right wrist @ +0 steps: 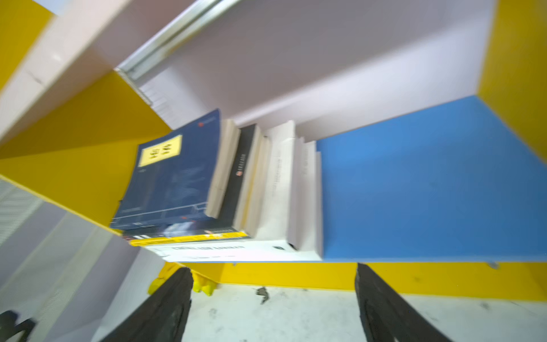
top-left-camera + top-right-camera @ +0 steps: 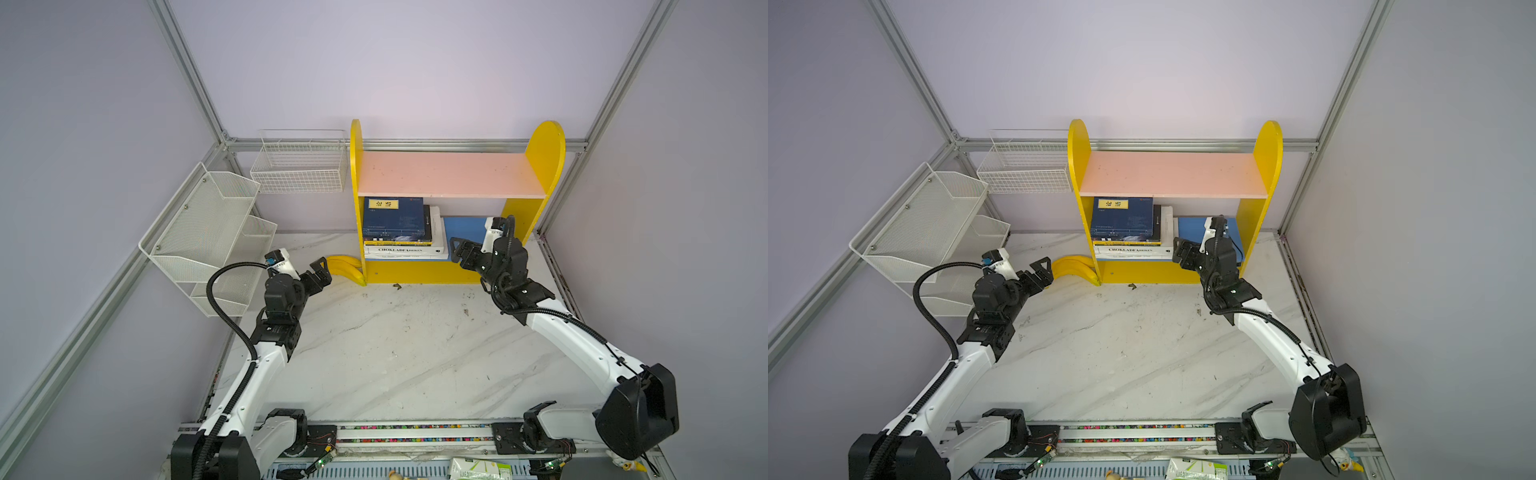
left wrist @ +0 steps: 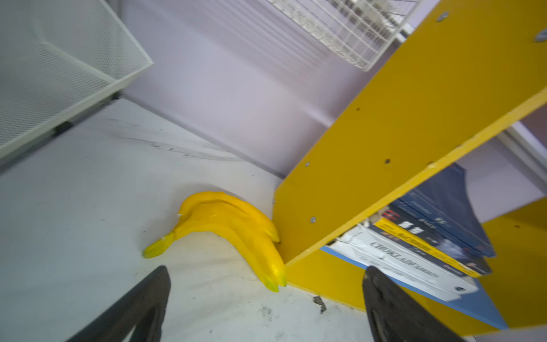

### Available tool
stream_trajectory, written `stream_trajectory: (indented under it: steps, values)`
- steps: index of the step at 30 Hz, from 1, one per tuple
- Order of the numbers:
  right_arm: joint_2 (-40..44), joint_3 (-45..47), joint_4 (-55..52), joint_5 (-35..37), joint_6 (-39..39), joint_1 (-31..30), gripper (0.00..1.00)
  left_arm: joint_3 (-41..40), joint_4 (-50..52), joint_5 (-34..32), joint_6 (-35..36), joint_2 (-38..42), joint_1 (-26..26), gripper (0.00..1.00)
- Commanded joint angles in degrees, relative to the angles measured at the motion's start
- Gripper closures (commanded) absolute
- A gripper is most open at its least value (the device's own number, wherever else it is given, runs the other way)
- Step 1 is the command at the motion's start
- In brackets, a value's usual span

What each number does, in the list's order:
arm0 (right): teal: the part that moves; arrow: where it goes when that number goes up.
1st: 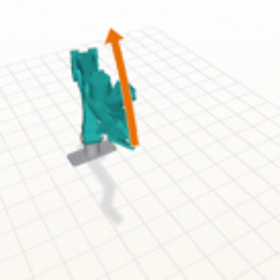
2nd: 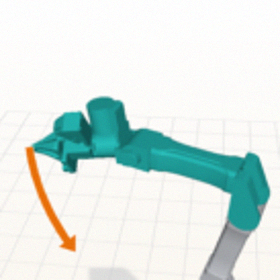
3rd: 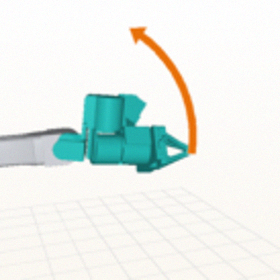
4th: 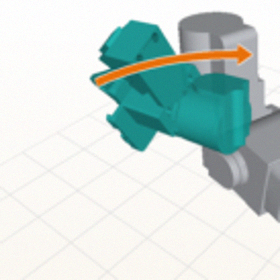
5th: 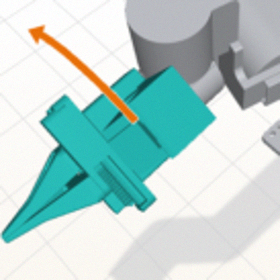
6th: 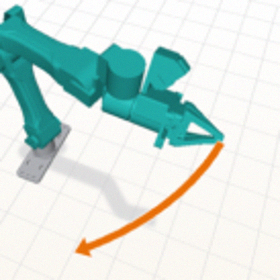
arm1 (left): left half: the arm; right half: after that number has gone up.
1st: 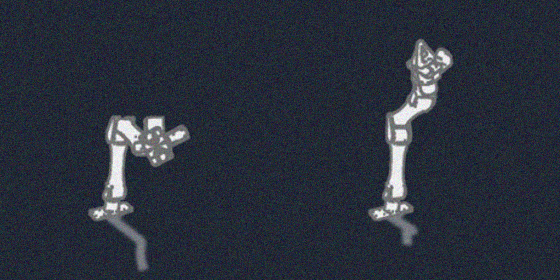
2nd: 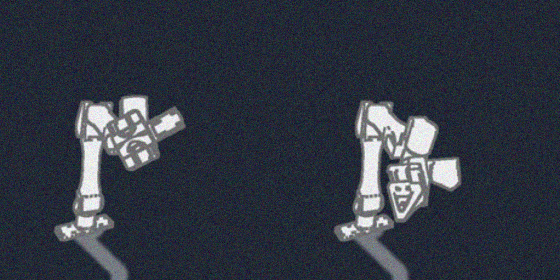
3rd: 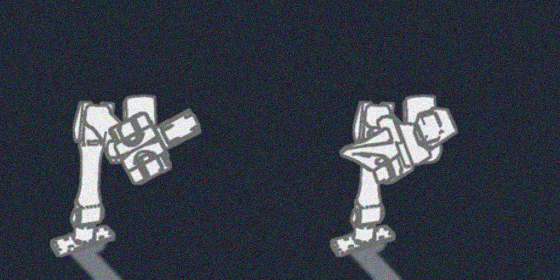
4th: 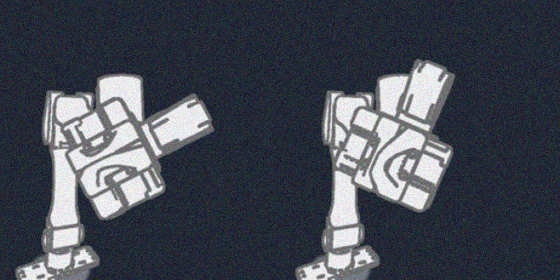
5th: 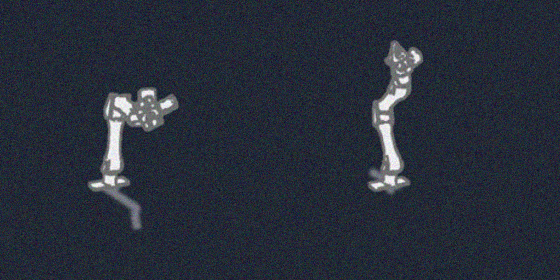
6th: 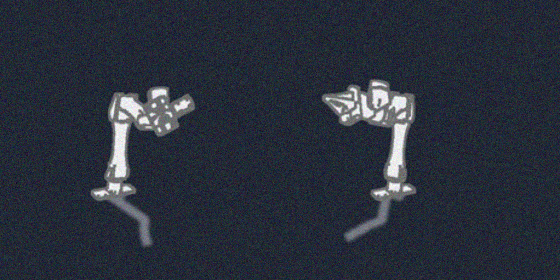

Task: Stacking books/files
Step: Place the book on the bookshelf.

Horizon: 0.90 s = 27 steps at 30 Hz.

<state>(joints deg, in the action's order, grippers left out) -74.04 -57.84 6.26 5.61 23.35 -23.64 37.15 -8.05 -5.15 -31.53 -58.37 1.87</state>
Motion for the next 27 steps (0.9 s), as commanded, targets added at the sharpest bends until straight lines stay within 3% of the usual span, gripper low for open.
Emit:
stream_trajectory:
  steps: [1,6,9,12,17,22,27]
  values:
    - [2.8,5.8,1.0,12.3,-2.7,0.5,0.11,-8.2,-6.5,-15.2,6.9,0.9,-0.5,0.01]
    - [6.1,13.0,1.8,21.8,-2.7,0.7,0.1,-18.5,-23.9,-22.6,14.3,-0.6,-0.5,0.0]
    - [7.8,17.5,5.2,24.4,-4.9,1.0,0.07,-21.4,-28.6,-23.7,17.4,-3.1,-0.5,0.0]
    - [9.1,22.5,11.7,26.4,-8.4,1.3,0.06,-22.3,-31.8,-24.5,19.8,-7.9,-0.5,0.0]
    - [10.4,31.6,28.3,28.9,-13.0,3.4,0.03,-25.5,-51.4,-23.8,24.2,-17.1,-0.5,0.0]
    - [3.3,35.4,44.3,27.2,-18.5,9.0,0.03,-26.6,-66.5,-18.3,27.8,-28.8,-0.6,0.01]
    - [-9.5,38.0,64.9,26.1,-20.2,13.9,0.03,-24.1,-64.2,-15.9,28.5,-32.1,-0.6,0.0]
